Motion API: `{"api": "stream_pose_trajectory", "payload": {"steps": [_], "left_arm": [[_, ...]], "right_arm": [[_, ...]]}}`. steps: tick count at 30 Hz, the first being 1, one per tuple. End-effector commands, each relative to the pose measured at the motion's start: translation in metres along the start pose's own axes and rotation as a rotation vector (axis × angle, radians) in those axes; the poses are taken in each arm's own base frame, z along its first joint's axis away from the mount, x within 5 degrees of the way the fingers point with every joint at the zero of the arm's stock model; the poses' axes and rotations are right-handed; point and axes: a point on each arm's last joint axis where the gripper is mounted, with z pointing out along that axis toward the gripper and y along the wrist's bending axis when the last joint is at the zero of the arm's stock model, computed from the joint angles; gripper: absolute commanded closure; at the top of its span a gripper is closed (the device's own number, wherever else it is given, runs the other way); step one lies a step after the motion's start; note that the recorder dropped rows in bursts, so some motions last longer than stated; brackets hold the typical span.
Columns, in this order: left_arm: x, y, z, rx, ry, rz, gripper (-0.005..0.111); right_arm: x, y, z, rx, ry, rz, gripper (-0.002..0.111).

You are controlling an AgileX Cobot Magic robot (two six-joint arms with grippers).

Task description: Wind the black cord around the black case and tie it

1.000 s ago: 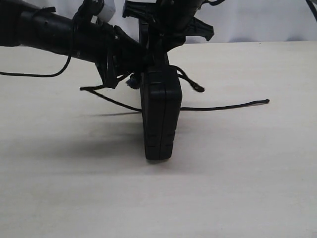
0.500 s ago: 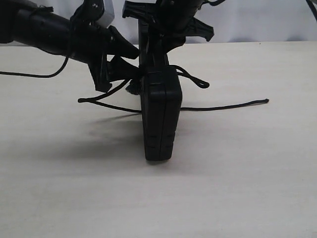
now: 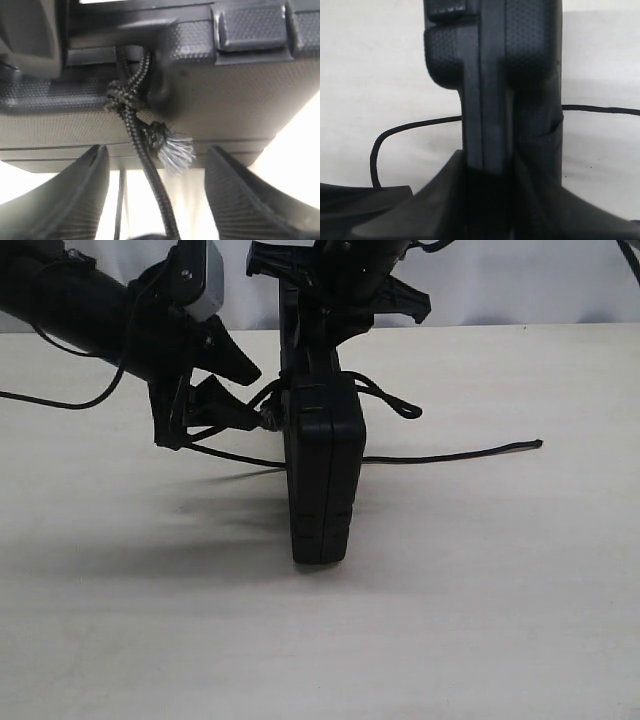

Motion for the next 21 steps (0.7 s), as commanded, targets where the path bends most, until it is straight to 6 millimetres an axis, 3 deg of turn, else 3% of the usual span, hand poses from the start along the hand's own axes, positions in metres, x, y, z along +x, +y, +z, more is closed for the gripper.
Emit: {"api": "stream_pose_trajectory", "payload": {"steps": [1, 6, 8, 14, 17, 21], "left_arm": [[0.005, 0.0, 0.007, 0.018, 0.007, -0.027, 0.053], [0.008, 0.004, 0.009, -0.021, 0.022, -0.032, 0.054], [0.008, 0.005, 0.009, -0.025, 0.023, -0.032, 0.062], [0.006, 0.005, 0.009, -0.03, -0.006, -0.057, 0.099], [0.001, 0.006, 0.009, -0.04, -0.055, -0.097, 0.107], [-0.006, 0.009, 0.008, -0.064, -0.144, -0.164, 0.107]], "right_arm": [[-0.002, 0.003, -0.007, -0.028, -0.03, 0.006, 0.104], [-0.002, 0.003, -0.007, -0.028, -0.03, 0.006, 0.104], [-0.002, 0.003, -0.007, -0.028, -0.03, 0.006, 0.104], [-0.002, 0.003, -0.007, -0.028, -0.03, 0.006, 0.104], [-0.002, 0.003, -0.007, -0.028, -0.03, 0.006, 0.104], [-0.002, 0.003, -0.007, -0.028, -0.03, 0.006, 0.104]]}}
